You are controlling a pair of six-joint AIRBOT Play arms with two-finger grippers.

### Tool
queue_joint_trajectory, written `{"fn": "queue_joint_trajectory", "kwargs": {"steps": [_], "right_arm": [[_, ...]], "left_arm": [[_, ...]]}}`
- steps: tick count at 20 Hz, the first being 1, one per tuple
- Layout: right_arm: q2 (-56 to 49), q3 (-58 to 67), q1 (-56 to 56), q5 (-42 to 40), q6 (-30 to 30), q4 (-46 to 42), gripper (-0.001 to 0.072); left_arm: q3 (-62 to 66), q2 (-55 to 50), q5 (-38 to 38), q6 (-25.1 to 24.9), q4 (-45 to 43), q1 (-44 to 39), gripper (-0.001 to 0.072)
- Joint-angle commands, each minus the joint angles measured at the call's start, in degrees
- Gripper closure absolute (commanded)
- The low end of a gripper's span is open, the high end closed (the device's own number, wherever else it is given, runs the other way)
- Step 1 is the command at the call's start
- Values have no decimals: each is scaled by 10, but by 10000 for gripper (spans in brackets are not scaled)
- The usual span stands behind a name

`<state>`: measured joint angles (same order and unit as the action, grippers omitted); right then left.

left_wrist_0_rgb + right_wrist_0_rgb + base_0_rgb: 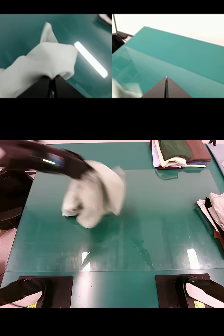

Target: Fold the shirts.

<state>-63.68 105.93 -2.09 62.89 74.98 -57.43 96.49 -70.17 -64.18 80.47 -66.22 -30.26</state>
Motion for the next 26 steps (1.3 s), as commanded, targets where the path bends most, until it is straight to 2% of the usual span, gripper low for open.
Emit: {"fn": "queue_joint_trajectory", "kwargs": {"steps": [1,2,3,4,7,11,15,20,23,26], "right_arm": [[0,7,0,3,16,-2,690],[0,7,0,3,22,-2,690],[0,7,0,3,22,-2,690],[0,7,0,3,22,-2,690],[0,7,0,3,22,-2,690],[0,7,0,17,22,-2,690],[-1,4,0,22,22,-2,690],[-2,4,0,23,31,-2,690],[-3,4,0,30,48,-2,689],[-3,4,0,68,70,-13,690]], "left_arm": [[7,-128,29,-77,-11,-144,679],[8,-150,43,-92,-11,-159,480],[8,-159,55,-88,-11,-162,162],[8,-159,64,-81,-16,-152,90],[37,-157,23,-30,-87,-63,96],[8,-161,-29,50,-96,120,96],[-113,-161,-30,52,-64,241,95],[-254,-162,27,51,-24,282,96],[-275,-177,52,47,63,278,96],[-274,-196,61,46,76,259,98]]}}
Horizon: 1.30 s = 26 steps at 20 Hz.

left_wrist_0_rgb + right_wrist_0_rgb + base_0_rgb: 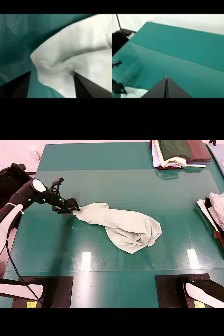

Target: Fold the shirts.

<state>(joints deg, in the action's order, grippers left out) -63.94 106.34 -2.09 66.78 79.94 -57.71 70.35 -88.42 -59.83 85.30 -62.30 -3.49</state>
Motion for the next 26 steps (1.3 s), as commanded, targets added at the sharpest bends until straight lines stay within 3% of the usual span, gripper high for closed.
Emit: {"fn": "queue_joint_trajectory", "kwargs": {"steps": [1,2,3,6,10,12,13,15,17,19,20,22,26], "right_arm": [[0,-1,0,53,30,-24,690],[2,-8,0,73,45,-44,689],[8,-30,2,93,58,-65,689],[36,-159,43,144,64,-66,689],[82,-420,143,134,66,-65,676],[87,-547,186,115,66,-63,196],[82,-602,200,99,65,-63,158],[63,-680,204,62,43,-44,160],[35,-720,204,26,2,33,163],[3,-731,203,-4,-31,97,231],[-10,-730,203,-16,-45,118,232],[-30,-730,203,-42,-57,144,281],[-56,-709,173,-57,-61,142,282]], "left_arm": [[-13,-14,25,-2,39,-12,193],[-9,-13,32,-3,41,-12,472],[-2,-13,33,-3,39,-10,671],[36,-13,13,-20,38,-10,682],[71,-13,-13,-48,36,-10,682],[71,-13,-12,-48,37,-10,682],[71,-13,-10,-48,37,-10,682],[71,-13,-10,-48,37,-10,682],[71,-13,-10,-48,41,-10,682],[71,-13,-10,-47,41,-10,682],[71,-13,-10,-48,41,-10,682],[71,-13,-10,-48,41,-10,682],[71,-13,7,-47,46,-11,682]]}}
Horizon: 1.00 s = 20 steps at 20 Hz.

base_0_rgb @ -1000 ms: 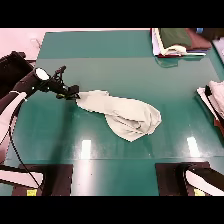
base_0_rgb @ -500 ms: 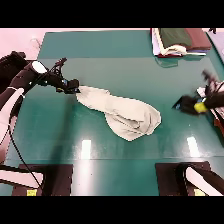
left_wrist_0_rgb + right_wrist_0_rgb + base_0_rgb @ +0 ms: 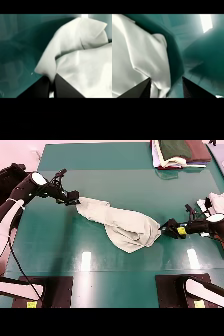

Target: Fold the shirts.

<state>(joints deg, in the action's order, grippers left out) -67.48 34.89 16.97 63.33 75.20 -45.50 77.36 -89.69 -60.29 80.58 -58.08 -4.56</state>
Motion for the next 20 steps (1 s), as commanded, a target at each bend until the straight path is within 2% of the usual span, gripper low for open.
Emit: {"fn": "queue_joint_trajectory", "kwargs": {"steps": [1,2,3,4,7,10,13,15,20], "right_arm": [[-29,14,-35,-28,-14,19,284],[-37,27,-52,-34,-14,9,431],[-39,42,-65,-34,-14,-10,649],[-38,63,-75,-30,-14,-29,690],[15,142,-80,-4,-13,-88,690],[117,260,-60,21,-13,-137,690],[210,379,-24,26,-9,-145,690],[254,450,-2,34,4,-145,690],[292,563,36,81,23,-145,691]], "left_arm": [[1,0,12,0,10,0,682],[1,0,11,0,12,0,682],[2,0,9,0,12,-1,683],[4,4,8,0,10,1,683],[33,54,18,0,1,14,683],[114,152,32,-1,-38,32,683],[216,260,37,-1,-84,39,683],[265,321,42,-1,-85,39,683],[313,421,45,-1,-84,39,683]]}}
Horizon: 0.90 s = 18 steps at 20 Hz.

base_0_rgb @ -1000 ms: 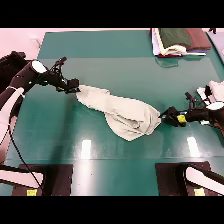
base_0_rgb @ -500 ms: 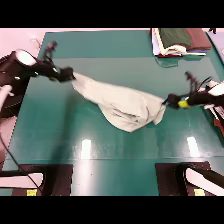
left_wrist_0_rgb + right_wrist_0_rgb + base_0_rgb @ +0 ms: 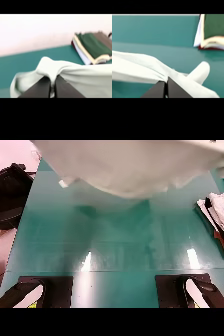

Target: Fold the shirts.

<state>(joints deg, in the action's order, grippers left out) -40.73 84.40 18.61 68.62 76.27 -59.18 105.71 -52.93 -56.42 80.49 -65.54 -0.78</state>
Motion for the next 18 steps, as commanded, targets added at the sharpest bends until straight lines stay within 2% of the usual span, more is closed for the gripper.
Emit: {"fn": "queue_joint_trajectory", "kwargs": {"steps": [1,6,11,15,18], "right_arm": [[20,89,20,38,13,-9,691],[-73,206,19,96,28,-5,691],[-250,240,3,122,41,-13,691],[-419,240,-71,158,71,-82,691],[-514,241,-110,119,98,-83,691]], "left_arm": [[30,62,5,0,-8,1,684],[10,30,-33,0,0,1,683],[-76,-87,-83,0,2,-22,683],[-157,-219,-73,0,0,-47,682],[-162,-321,-33,0,-5,-40,681]]}}
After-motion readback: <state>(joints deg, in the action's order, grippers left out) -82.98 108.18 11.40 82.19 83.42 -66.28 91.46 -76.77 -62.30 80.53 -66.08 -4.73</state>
